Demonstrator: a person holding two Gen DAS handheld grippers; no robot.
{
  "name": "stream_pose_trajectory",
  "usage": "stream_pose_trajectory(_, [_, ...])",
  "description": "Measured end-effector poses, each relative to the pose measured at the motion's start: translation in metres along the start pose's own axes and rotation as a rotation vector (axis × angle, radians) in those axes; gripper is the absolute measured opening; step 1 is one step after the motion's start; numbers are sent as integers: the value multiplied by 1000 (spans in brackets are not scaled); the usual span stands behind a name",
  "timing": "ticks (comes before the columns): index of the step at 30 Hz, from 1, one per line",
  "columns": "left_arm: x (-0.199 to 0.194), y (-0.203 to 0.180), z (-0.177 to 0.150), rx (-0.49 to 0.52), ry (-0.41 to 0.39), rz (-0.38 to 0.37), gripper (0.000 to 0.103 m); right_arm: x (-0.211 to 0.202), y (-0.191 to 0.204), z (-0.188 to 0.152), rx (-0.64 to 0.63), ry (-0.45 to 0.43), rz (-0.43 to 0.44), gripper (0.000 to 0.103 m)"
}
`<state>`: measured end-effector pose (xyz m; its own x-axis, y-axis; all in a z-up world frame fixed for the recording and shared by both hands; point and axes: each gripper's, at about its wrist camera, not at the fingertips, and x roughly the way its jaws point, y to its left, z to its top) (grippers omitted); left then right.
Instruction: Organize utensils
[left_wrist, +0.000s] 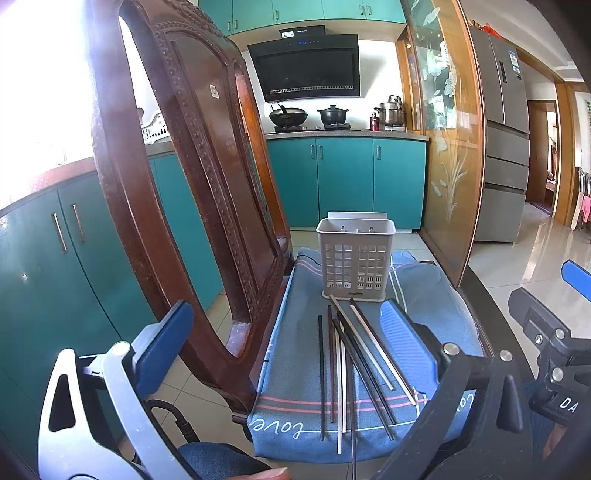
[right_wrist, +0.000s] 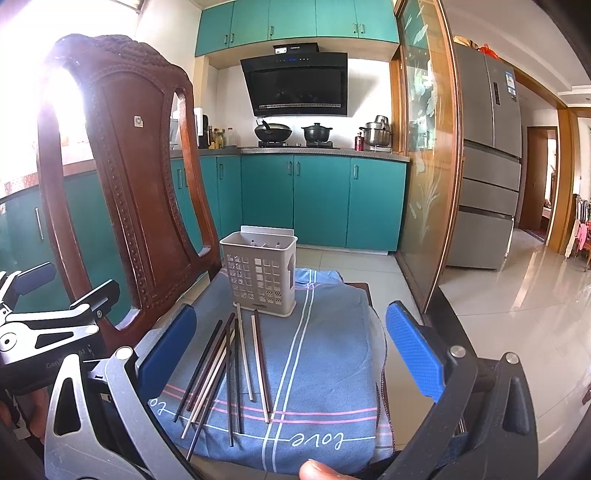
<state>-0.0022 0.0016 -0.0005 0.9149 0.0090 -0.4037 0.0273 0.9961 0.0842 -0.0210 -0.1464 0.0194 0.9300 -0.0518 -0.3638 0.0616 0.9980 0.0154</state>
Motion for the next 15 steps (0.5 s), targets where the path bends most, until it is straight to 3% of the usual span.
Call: stream_pose_trajectory(15, [-1,3,1,-1,1,1,100,-2,0,-3,3,-3,4,100])
